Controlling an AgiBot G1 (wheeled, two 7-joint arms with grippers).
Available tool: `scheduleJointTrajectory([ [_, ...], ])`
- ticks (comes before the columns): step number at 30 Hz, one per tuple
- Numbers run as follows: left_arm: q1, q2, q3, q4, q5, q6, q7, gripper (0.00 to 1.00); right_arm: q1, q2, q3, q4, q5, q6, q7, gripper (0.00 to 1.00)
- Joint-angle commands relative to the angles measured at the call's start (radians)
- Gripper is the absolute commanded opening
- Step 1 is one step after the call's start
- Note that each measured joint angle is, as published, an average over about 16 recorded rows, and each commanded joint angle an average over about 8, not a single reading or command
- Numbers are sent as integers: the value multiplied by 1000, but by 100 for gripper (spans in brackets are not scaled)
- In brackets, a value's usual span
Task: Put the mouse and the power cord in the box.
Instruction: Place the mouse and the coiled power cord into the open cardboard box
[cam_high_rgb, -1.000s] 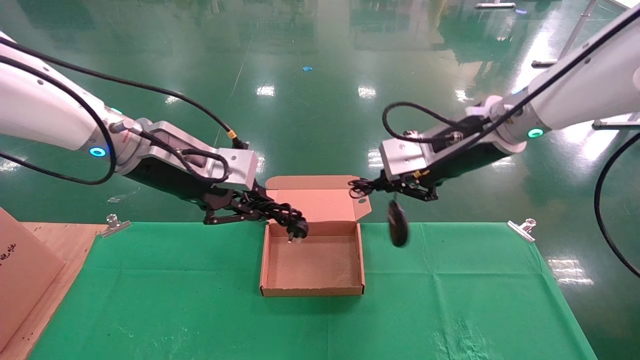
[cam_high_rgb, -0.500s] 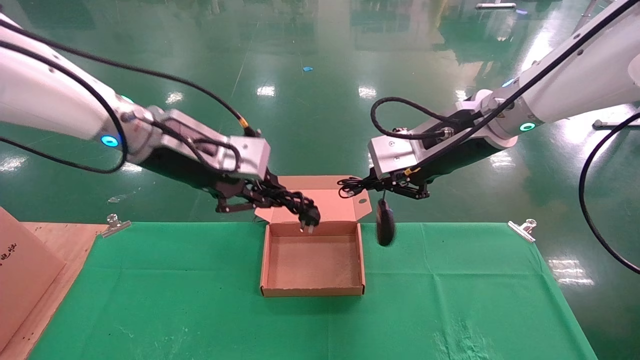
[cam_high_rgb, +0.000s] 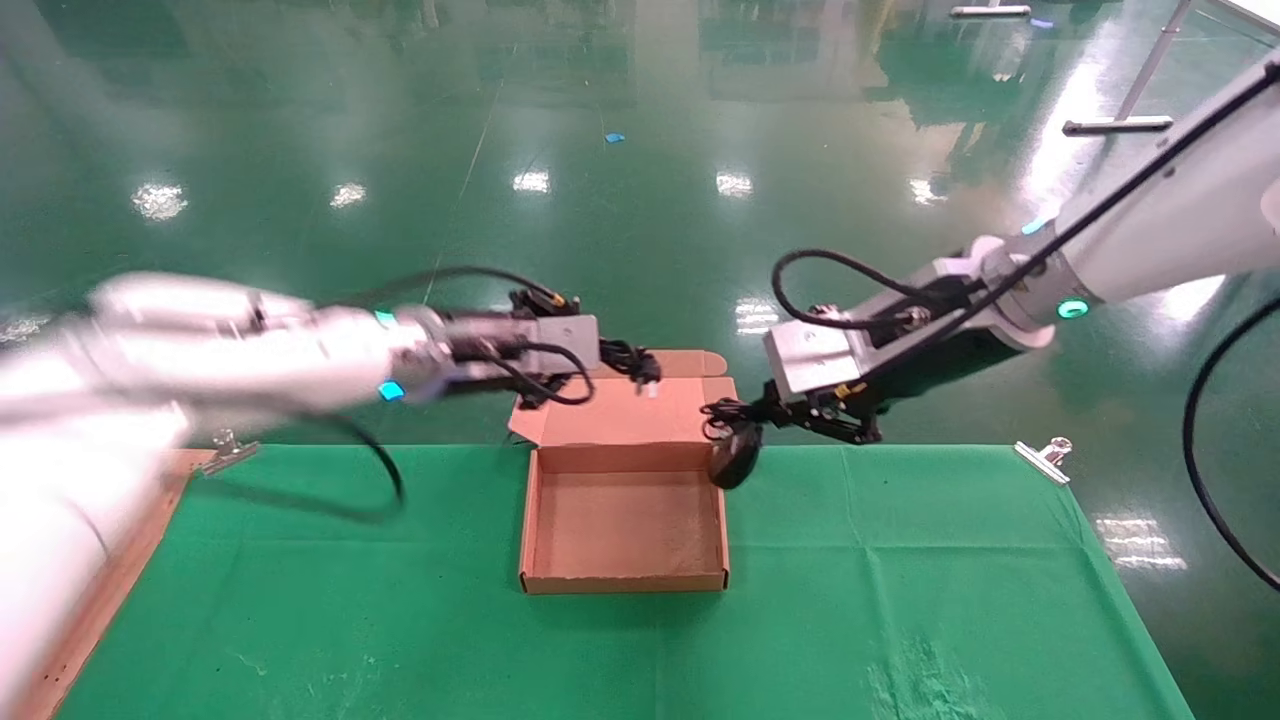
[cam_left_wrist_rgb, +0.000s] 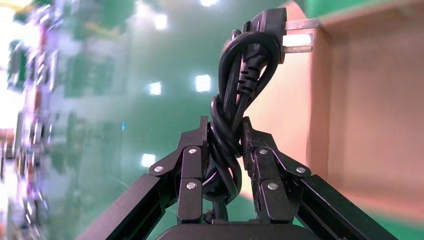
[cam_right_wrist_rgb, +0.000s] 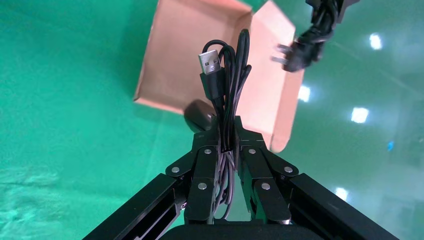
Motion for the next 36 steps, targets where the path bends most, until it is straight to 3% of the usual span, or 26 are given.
scheduleJointTrajectory([
  [1, 82, -2, -13, -67, -25, -90, -28, 0, -10, 6, 0, -13, 0, 5, -4, 0],
  [7, 202, 5, 30, -136, -31, -191, -74, 0, -32, 18, 1, -40, 2, 23, -26, 0],
  [21, 275, 17, 215, -128, -103, -252, -131, 1, -72, 49, 4, -92, 5, 88, -59, 0],
  [22, 276, 16, 228, -128, -111, -255, -132, 8, -72, 50, 4, -93, 6, 91, -60, 0],
  [29, 271, 14, 284, -117, -186, -264, -114, 95, -61, 49, 12, -96, 18, 85, -66, 0],
  [30, 269, 14, 290, -115, -197, -265, -108, 100, -58, 48, 13, -96, 18, 81, -68, 0],
  [36, 262, 14, 323, -101, -256, -272, -77, 100, -41, 45, 14, -98, 20, 49, -72, 0],
])
